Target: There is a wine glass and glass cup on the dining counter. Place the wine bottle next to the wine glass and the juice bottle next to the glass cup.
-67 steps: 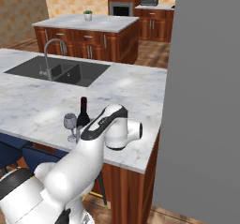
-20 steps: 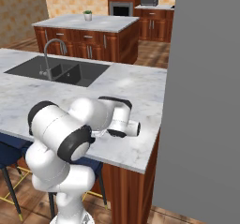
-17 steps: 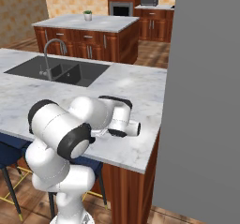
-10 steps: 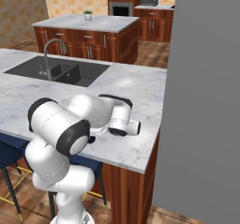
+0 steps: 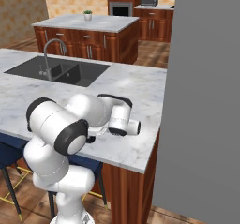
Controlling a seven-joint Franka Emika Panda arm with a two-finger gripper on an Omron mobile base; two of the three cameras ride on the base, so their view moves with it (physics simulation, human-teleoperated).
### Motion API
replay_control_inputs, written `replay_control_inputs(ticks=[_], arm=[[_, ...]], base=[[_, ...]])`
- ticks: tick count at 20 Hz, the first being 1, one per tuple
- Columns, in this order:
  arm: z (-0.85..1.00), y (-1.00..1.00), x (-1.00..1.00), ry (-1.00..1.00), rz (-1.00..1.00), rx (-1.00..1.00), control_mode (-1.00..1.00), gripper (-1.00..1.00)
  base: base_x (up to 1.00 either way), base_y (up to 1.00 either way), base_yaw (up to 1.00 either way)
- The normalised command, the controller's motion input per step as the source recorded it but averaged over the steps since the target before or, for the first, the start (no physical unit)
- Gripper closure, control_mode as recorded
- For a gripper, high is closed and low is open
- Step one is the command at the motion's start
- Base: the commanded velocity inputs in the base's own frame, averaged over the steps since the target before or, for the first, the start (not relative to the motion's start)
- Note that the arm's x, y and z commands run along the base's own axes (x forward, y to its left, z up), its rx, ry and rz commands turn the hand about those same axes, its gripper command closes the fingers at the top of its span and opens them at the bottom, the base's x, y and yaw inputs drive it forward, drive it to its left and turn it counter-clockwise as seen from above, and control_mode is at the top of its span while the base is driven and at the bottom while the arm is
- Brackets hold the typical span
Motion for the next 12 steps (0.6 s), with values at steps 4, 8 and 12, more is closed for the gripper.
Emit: replay_control_inputs(ticks=[4, 8, 12], arm=[[-0.01, 0.02, -0.14, -0.03, 0.00, 0.00, -1.00, -1.00], [0.00, -0.01, -0.03, 0.00, 0.00, 0.00, -1.00, -1.00], [0.00, -0.06, -0.02, 0.00, 0.00, 0.00, -1.00, -1.00]], base=[[0.00, 0.00, 0.00], [0.00, 0.00, 0.00], [0.00, 0.00, 0.00]])
